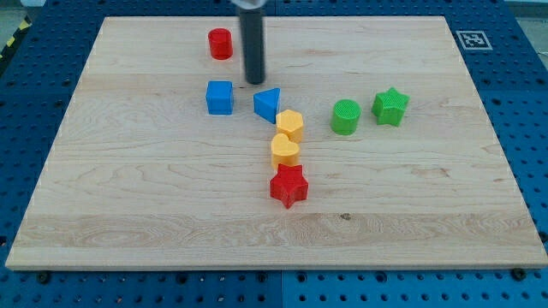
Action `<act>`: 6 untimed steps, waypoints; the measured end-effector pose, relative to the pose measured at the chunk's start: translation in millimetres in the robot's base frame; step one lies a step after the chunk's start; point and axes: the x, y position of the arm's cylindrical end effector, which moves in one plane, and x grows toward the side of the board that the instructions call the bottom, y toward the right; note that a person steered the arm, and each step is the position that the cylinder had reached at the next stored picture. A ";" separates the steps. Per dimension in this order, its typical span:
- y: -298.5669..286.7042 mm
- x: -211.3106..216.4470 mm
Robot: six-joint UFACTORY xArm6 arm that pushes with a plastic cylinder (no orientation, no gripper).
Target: Slide the triangle towards the blue cube
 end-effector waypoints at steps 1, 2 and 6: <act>53.0 0.3; 67.0 18.3; 68.7 53.4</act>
